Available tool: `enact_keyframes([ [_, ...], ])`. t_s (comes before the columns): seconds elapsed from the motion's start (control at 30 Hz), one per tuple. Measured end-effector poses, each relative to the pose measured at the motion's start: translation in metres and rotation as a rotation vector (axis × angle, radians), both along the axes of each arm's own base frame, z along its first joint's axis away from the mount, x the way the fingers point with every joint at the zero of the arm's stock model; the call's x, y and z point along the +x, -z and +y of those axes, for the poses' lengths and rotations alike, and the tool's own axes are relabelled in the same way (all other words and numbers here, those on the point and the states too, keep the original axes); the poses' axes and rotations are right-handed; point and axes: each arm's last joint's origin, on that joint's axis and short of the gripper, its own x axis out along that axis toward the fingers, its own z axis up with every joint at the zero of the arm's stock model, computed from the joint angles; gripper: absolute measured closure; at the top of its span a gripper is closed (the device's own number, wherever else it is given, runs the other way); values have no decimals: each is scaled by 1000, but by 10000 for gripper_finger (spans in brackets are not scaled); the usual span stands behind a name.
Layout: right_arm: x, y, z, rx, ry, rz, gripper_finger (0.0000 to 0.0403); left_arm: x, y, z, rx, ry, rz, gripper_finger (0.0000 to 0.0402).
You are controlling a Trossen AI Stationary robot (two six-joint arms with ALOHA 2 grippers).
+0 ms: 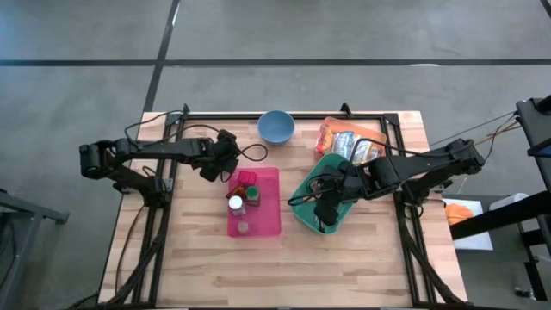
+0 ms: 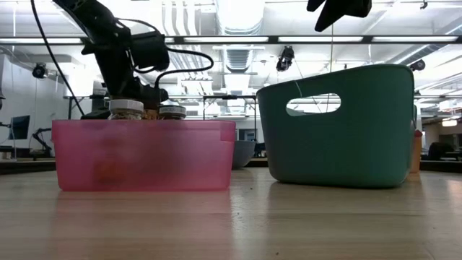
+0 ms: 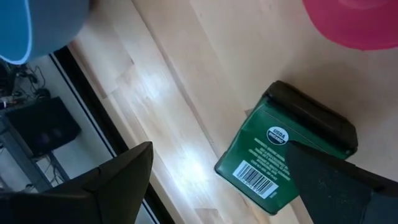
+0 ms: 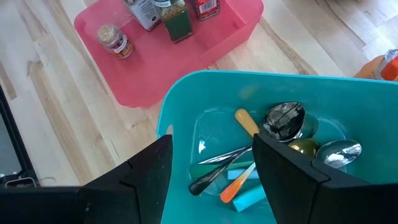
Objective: Pick & Place Food Item
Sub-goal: Put the black spice can into the red bin
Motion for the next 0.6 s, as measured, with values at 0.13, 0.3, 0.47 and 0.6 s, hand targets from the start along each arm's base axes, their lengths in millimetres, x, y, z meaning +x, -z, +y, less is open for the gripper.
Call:
enact_keyframes([
  [0.13,0,0,0,2,2,-3,183,-1,0,1,-3,2,11,38],
  [0.3,0,0,0,2,1,-5,183,-7,2,-1,-26,65,109,38],
  [0.47,0,0,0,1,-1,-5,183,-14,4,-4,-159,107,168,38],
  [0.6,0,0,0,-1,-4,-5,183,-15,7,-3,-201,122,180,38],
])
